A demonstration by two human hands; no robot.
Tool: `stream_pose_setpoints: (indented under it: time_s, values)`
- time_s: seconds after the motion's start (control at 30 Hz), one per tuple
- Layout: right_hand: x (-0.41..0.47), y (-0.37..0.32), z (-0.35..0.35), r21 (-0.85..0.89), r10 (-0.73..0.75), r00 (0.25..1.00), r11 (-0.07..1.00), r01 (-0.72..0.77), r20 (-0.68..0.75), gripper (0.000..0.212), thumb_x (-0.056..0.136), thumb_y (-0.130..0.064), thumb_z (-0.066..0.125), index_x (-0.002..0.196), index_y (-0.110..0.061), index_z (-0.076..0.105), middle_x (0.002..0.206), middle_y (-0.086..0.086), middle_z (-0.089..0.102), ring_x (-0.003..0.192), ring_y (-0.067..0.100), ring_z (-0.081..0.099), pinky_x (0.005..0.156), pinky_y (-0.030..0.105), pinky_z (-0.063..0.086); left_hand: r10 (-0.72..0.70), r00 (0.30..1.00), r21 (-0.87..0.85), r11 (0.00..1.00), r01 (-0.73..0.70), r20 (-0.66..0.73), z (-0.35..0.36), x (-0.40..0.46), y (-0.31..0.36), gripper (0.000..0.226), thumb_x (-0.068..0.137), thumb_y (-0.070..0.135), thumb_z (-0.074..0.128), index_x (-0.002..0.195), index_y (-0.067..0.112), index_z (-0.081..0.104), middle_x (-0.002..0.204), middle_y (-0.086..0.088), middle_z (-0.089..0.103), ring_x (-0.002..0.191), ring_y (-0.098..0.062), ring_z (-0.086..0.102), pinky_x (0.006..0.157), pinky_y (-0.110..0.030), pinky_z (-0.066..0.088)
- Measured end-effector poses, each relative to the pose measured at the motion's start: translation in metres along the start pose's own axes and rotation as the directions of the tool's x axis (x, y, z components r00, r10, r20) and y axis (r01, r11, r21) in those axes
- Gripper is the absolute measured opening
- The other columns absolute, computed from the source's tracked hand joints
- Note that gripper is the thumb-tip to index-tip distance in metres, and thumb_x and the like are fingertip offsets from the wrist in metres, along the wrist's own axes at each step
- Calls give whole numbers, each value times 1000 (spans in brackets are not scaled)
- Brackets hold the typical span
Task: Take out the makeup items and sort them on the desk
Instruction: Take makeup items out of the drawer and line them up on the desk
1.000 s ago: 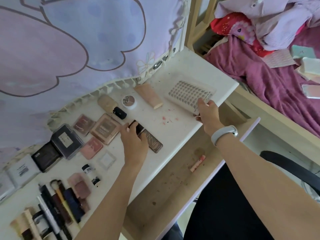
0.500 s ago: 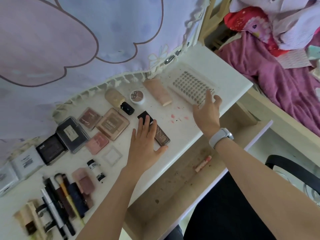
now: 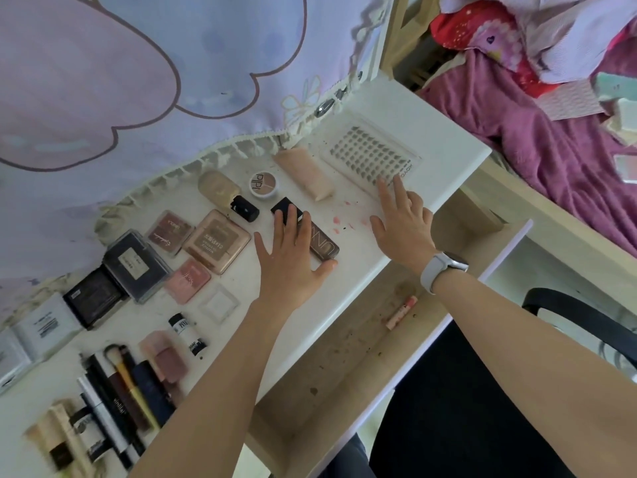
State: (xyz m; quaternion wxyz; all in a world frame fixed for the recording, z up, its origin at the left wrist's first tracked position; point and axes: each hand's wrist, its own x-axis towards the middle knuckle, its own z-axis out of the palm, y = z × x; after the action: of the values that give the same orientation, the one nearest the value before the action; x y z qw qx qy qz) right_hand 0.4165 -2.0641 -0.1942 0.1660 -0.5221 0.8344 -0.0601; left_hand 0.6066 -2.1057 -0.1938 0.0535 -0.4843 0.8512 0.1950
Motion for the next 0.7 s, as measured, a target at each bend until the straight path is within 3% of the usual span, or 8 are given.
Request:
stream_pose_setpoints:
  time_s: [0.1, 0.2, 0.27, 0.37, 0.5, 0.63, 0.7]
  values:
    - [-23, 7, -6, 244, 8, 991, 970, 24, -132, 51, 94, -15, 40, 143, -14, 25, 152, 11, 19, 136, 29, 23, 107, 45, 24, 13, 997, -91, 996, -20, -81, -3, -12, 13, 76, 87, 51, 51, 147, 17, 19, 157, -6, 2, 144, -21, -8, 112, -51, -2]
    - [-58, 26, -4, 363, 74, 965, 932, 23, -252, 43, 90, -4, 42, 134, -7, 42, 140, 13, 40, 127, 29, 38, 102, 39, 30, 111, 944, -241, 952, -191, -310, 3, -40, 37, 43, 85, 21, 64, 124, 6, 54, 140, -16, 43, 135, -32, 33, 105, -50, 33]
    - [-82, 42, 2, 349, 98, 961, 937, -1, -260, 40, 87, 0, 45, 127, -4, 50, 130, 15, 49, 119, 31, 46, 100, 40, 34, 188, 919, -298, 907, -298, -346, 18, -63, 55, 30, 84, 10, 62, 113, 4, 61, 124, -15, 55, 117, -31, 52, 90, -42, 49]
    - [-115, 67, 21, 236, 88, 959, 971, -23, -268, 35, 81, 5, 50, 115, 2, 59, 121, 21, 56, 117, 40, 49, 103, 52, 34, 256, 956, -402, 867, -292, -142, 49, -84, 78, 27, 90, 9, 51, 116, 8, 60, 121, -7, 57, 109, -21, 56, 90, -28, 46]
    - [-145, 94, 51, 150, 160, 966, 980, -131, -202, 38, 90, -7, 47, 127, -3, 53, 143, 18, 38, 138, 33, 26, 113, 55, 14, 190, 961, -523, 850, -59, 200, 88, -79, 88, 29, 96, 12, 39, 119, 12, 57, 118, -3, 57, 103, -10, 51, 78, -3, 27]
    - [-154, 106, 75, 243, 183, 965, 961, -134, -190, 42, 96, -18, 38, 136, -8, 43, 152, 11, 24, 142, 21, 8, 115, 53, 12, 157, 915, -513, 856, 62, 372, 121, -48, 94, 28, 98, 11, 35, 115, 5, 56, 110, -12, 58, 101, -21, 53, 68, -8, 27]
    - [-153, 106, 81, 326, 203, 956, 937, -128, -210, 43, 95, -20, 36, 137, -9, 42, 152, 10, 23, 142, 21, 7, 115, 52, 12, 119, 881, -524, 837, 159, 457, 135, -34, 103, 27, 98, 15, 34, 114, 12, 55, 106, -3, 55, 100, -17, 51, 72, -13, 31]
